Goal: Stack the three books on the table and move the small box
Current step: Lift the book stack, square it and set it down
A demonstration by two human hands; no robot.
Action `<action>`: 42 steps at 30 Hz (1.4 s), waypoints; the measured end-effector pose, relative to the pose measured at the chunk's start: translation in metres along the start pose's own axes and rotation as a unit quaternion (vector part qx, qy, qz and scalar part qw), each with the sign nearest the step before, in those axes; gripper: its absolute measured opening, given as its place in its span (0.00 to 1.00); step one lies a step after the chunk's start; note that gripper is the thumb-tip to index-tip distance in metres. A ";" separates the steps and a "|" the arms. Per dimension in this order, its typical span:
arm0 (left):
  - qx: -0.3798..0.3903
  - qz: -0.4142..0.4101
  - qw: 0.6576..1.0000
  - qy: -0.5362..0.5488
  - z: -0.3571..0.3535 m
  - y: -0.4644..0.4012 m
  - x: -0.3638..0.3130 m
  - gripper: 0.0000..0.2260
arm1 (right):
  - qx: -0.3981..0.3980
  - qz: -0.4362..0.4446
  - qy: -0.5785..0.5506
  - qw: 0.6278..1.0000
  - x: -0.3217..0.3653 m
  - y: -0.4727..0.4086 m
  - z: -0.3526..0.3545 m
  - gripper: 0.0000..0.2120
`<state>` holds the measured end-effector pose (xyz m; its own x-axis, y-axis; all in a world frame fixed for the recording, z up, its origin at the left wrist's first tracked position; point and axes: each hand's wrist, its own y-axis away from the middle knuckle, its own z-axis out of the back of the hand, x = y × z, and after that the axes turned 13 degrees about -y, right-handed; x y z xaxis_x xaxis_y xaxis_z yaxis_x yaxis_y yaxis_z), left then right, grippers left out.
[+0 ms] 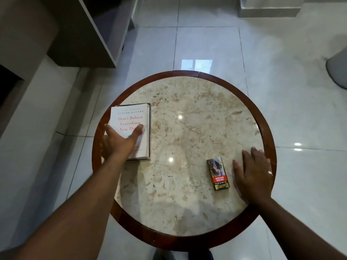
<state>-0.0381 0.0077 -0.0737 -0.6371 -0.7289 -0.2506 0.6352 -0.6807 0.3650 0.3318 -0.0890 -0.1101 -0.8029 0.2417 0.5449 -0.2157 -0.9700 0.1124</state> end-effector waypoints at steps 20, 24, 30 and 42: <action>0.082 0.113 0.977 0.163 0.008 -0.020 -0.032 0.37 | 0.068 -0.202 -0.328 0.920 0.271 -0.079 -0.116 0.33; -0.043 -0.070 0.942 0.326 0.020 0.011 -0.059 0.27 | -0.054 -0.027 -0.502 0.863 0.263 -0.074 -0.094 0.21; -0.065 -0.171 0.863 0.471 0.008 0.045 -0.074 0.26 | -0.107 0.200 -0.597 0.769 0.227 -0.082 -0.085 0.28; -0.036 -0.170 0.874 0.453 -0.022 0.034 -0.072 0.09 | -0.080 0.104 -0.540 0.832 0.200 -0.084 -0.109 0.23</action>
<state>0.0393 0.0354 -0.0627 -0.2074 -0.2197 -0.9533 0.5229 -0.8485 0.0818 0.1286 0.0439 -0.1013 0.1161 -0.1788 0.9770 -0.2747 -0.9511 -0.1414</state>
